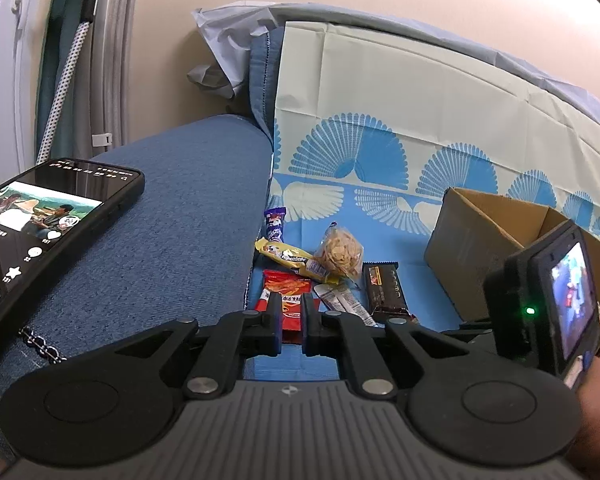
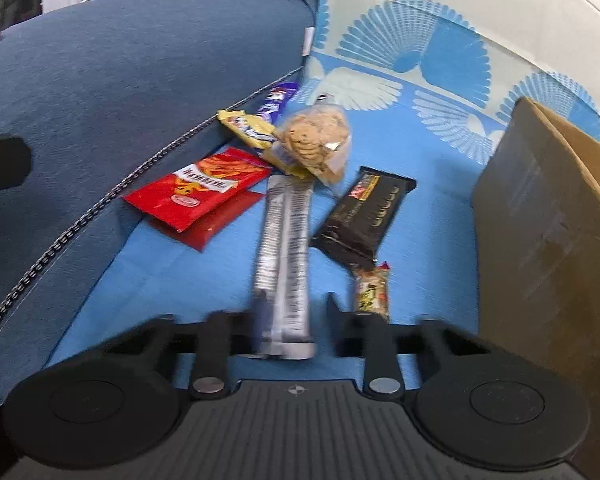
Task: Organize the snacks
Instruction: 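Return both tools to the pile and grasp the silver stick packets with the right gripper, then grasp the red spicy-strip packet with the left gripper and lift it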
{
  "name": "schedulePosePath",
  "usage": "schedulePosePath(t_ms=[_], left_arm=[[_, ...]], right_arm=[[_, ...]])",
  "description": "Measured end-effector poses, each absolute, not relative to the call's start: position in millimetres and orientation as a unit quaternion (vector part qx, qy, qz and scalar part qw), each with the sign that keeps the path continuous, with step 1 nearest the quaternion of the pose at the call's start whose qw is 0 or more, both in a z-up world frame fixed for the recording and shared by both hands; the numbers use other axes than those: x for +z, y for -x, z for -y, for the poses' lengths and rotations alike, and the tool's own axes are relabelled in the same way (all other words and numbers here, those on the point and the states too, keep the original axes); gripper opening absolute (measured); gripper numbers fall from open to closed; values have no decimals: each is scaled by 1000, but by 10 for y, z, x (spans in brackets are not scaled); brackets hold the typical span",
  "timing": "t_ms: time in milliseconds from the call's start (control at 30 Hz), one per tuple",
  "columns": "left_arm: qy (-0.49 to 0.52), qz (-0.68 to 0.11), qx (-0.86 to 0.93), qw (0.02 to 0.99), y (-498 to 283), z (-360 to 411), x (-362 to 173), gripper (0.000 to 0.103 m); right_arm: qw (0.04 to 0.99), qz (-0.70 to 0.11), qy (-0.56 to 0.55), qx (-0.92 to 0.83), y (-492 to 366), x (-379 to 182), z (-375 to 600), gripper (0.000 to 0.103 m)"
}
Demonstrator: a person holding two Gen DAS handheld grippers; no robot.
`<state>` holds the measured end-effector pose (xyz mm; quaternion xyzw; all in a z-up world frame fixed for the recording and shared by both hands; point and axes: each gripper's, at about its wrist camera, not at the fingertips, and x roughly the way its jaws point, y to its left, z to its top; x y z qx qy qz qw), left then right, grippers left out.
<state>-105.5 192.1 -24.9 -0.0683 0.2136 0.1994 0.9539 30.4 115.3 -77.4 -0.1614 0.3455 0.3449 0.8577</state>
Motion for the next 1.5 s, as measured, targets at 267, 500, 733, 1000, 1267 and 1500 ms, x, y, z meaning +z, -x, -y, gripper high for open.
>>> schedulePosePath(t_ms=[267,500,733,1000,1267,1500], left_arm=[[50,-253,194,946,808,-1871,-348,16],[-22,-302,217,928,269,-1714,-620,53],[-77,-340,274,896,-169,-1718,-940,58],[-71,-340,269,899,-152,-1792,-952,9],[8,-316,220,923,161,-1821,-667,0],[110,-332,148,925,620,-1804,-458,0]], right_arm=[[852,-352,156,354,-220,-669,-968,18],[834,-383,167,359,12,-545,-712,18],[827,-379,180,374,8,-646,-577,34],[827,-376,187,374,-67,-692,-698,42],[823,-373,192,384,-65,-728,-735,28],[825,-378,179,379,-53,-653,-654,17]])
